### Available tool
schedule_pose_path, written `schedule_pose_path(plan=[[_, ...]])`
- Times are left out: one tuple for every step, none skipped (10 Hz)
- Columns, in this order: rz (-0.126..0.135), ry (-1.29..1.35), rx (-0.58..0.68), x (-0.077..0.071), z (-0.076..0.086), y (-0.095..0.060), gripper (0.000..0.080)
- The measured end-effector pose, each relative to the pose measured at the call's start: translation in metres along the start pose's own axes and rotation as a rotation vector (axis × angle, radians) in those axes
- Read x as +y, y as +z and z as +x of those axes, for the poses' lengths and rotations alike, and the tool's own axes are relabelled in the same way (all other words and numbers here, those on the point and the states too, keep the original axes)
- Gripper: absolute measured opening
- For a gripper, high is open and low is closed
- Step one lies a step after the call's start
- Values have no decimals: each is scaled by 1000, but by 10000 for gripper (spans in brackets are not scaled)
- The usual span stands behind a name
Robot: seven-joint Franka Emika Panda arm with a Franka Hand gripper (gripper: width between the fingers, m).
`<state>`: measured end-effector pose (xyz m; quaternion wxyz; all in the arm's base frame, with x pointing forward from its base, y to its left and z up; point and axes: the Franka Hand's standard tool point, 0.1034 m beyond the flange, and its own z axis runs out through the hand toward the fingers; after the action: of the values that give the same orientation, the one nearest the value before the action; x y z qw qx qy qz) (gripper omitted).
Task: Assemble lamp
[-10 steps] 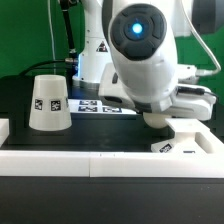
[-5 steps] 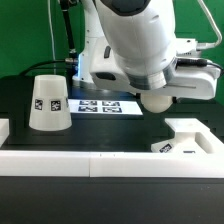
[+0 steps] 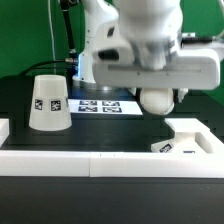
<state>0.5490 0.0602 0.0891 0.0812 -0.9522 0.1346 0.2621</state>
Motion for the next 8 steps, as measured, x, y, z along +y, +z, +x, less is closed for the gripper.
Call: schedule_pose_path(plan=[[-14,-24,66,0,0,-9,579],[-11,-32,105,-2,-3,-20,579],[1,-34,187,-5,0,-31,579],[15,2,256,-6,-2,-33,579],[20,-3,305,-7,-2,-32,579],[30,-9,391,-10,4,-34,579],[-2,-81,485,-12,5,-35,579],[-58,-176,573,-13,1,-32,579]])
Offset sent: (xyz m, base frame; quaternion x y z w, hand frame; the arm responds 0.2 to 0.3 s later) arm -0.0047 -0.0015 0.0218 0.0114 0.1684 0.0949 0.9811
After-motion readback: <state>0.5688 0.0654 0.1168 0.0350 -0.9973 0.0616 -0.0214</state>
